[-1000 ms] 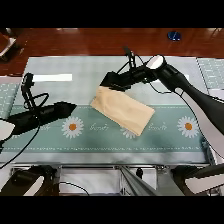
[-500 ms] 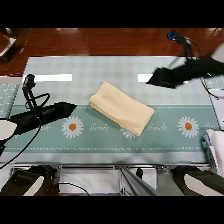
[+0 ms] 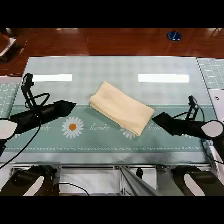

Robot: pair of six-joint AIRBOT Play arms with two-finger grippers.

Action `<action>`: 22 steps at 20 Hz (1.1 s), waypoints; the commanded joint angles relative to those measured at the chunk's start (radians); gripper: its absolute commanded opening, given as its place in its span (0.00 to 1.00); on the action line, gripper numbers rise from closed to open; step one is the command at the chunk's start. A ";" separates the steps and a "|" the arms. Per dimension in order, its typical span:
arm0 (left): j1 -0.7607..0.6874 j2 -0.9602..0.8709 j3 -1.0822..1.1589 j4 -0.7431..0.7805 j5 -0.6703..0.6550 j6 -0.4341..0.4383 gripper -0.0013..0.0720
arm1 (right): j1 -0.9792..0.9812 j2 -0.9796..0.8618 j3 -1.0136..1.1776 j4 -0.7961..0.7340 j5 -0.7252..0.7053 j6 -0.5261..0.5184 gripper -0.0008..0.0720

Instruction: Fold the shirts.

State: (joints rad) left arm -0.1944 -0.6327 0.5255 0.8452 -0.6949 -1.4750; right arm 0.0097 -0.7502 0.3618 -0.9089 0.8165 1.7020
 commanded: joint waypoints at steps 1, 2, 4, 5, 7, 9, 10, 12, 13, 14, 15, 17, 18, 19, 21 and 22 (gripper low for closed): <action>0.000 -0.005 -0.001 0.000 0.013 -0.015 0.06 | 0.018 -0.119 -0.051 0.196 -0.095 -0.118 0.86; 0.000 -0.005 -0.001 0.000 0.013 -0.015 0.06 | 0.018 -0.176 -0.031 0.230 -0.089 -0.157 0.86; 0.000 -0.010 -0.001 0.000 0.014 -0.015 0.06 | 0.018 -0.283 0.009 0.325 -0.064 -0.245 0.86; 0.000 -0.013 -0.001 0.000 0.014 -0.015 0.06 | 0.019 -0.335 0.030 0.382 -0.049 -0.300 0.86; 0.001 -0.019 -0.001 0.000 0.015 -0.015 0.06 | 0.019 -0.446 0.078 0.492 0.000 -0.400 0.86; 0.000 -0.029 -0.001 0.000 0.015 -0.015 0.06 | 0.019 -0.559 0.144 0.555 0.055 -0.468 0.64; 0.000 -0.035 -0.001 0.000 0.015 -0.015 0.06 | 0.019 -0.603 0.184 0.564 0.082 -0.501 0.31; 0.000 -0.045 -0.001 0.000 0.014 -0.015 0.06 | 0.019 -0.657 0.294 0.562 0.165 -0.568 0.03; 0.000 -0.047 -0.001 0.000 0.014 -0.015 0.06 | 0.019 -0.660 0.366 0.543 0.216 -0.581 0.03; 0.001 -0.047 -0.001 0.000 0.015 -0.015 0.06 | 0.019 -0.652 0.443 0.502 0.261 -0.579 0.03; 0.001 -0.047 -0.001 0.000 0.015 -0.015 0.06 | 0.018 -0.636 0.534 0.431 0.297 -0.546 0.03; 0.000 -0.047 -0.001 0.000 0.014 -0.015 0.06 | 0.010 -0.583 0.722 0.239 0.322 -0.414 0.03; 0.000 -0.047 -0.001 -0.005 0.014 -0.015 0.06 | 0.000 -0.560 0.812 0.156 0.336 -0.357 0.03; 0.000 -0.047 -0.001 -0.011 0.014 -0.015 0.06 | -0.016 -0.541 0.905 0.092 0.369 -0.312 0.03; 0.000 -0.047 -0.001 -0.018 0.011 -0.015 0.06 | -0.064 -0.522 1.068 0.029 0.472 -0.261 0.03; 0.000 -0.047 -0.001 -0.018 0.011 -0.015 0.06 | -0.095 -0.515 1.136 0.000 0.515 -0.236 0.03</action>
State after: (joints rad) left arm -0.1944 -0.6792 0.5247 0.8341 -0.6811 -1.4899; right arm -0.0311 -1.2942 1.2785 -0.7528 1.2015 1.3598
